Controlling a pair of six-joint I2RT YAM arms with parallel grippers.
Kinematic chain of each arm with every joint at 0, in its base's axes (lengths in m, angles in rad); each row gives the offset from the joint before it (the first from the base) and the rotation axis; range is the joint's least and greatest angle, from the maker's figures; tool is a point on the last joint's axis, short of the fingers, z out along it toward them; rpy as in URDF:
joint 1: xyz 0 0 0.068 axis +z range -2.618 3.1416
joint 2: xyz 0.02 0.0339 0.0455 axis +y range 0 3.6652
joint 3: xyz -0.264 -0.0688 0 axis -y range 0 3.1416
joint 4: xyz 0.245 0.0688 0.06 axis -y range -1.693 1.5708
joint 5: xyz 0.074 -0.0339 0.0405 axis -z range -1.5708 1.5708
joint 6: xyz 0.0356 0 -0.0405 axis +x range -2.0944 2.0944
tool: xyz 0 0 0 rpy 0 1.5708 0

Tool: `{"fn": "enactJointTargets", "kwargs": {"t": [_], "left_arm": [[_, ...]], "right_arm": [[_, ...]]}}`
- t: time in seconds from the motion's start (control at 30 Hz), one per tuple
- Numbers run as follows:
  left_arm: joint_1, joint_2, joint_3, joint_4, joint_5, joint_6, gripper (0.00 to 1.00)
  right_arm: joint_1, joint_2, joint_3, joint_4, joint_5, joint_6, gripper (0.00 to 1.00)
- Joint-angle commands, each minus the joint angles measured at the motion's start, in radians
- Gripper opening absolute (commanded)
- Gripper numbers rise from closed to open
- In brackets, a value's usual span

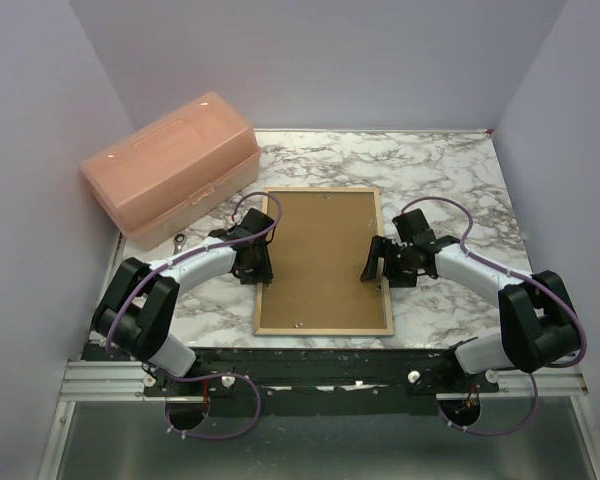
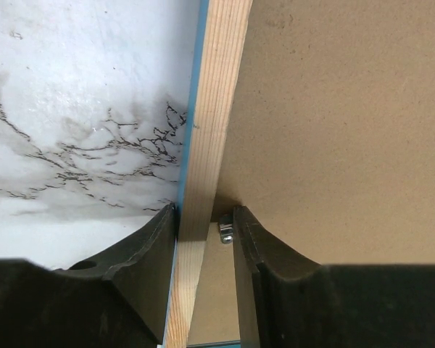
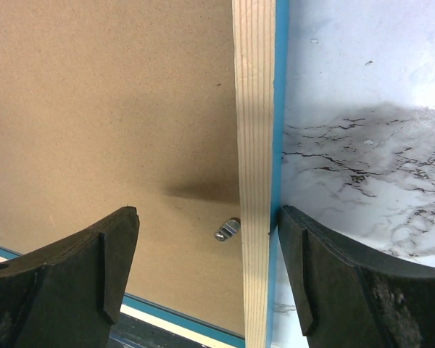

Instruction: Put the photo into the frame

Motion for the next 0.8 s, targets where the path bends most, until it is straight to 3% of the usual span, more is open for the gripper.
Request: {"fn": "enactJointTargets", "kwargs": {"t": [0.0, 0.17, 0.37, 0.77], "left_arm": [[-0.002, 0.034, -0.013, -0.005, -0.064, 0.037, 0.19], [-0.002, 0.011, -0.015, 0.005, -0.026, 0.047, 0.00], [-0.004, -0.017, -0.035, 0.020, -0.008, 0.057, 0.00], [-0.044, -0.003, -0.009, -0.090, -0.118, 0.050, 0.00]], "right_arm": [[0.008, 0.046, -0.013, -0.020, 0.003, -0.005, 0.85], [0.008, 0.043, -0.002, -0.032, 0.006, -0.012, 0.86], [0.008, 0.037, -0.001, -0.036, 0.015, -0.013, 0.87], [0.008, 0.013, 0.022, -0.066, 0.047, -0.019, 0.91]]}}
